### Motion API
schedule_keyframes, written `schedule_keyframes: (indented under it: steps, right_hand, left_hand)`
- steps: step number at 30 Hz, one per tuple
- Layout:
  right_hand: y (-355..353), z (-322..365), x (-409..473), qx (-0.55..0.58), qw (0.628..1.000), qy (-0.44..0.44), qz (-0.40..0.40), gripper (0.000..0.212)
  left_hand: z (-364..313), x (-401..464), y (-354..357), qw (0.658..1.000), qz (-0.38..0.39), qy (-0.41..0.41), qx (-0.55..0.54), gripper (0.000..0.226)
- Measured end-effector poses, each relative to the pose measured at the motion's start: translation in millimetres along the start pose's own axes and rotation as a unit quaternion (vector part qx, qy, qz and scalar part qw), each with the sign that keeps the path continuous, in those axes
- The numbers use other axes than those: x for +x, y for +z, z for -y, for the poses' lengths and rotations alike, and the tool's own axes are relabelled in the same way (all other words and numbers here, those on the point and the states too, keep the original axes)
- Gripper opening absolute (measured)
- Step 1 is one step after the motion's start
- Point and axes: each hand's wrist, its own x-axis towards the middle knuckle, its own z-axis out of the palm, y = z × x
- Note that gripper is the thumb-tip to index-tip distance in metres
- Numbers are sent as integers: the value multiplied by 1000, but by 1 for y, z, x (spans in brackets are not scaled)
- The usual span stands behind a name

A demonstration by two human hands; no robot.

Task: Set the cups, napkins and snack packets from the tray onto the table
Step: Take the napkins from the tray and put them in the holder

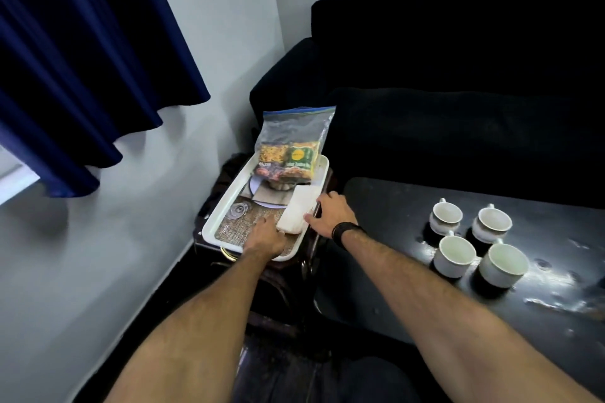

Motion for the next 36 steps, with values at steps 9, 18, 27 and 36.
schedule_keyframes:
  steps: [9, 18, 27, 36]
  right_hand:
    - [23, 39, 49, -153, 987, -32, 40, 62]
    - [20, 35, 76, -223, 970, 30, 88, 102]
    - [6, 20, 71, 63, 997, 23, 29, 34]
    - [-71, -38, 42, 315, 935, 132, -97, 34]
  left_hand:
    - [41, 7, 37, 997, 4, 19, 79, 66]
    - [34, 3, 41, 994, -47, 20, 97, 66]
    - [33, 1, 40, 995, -52, 11, 86, 64]
    - [0, -1, 14, 996, -58, -15, -65, 49]
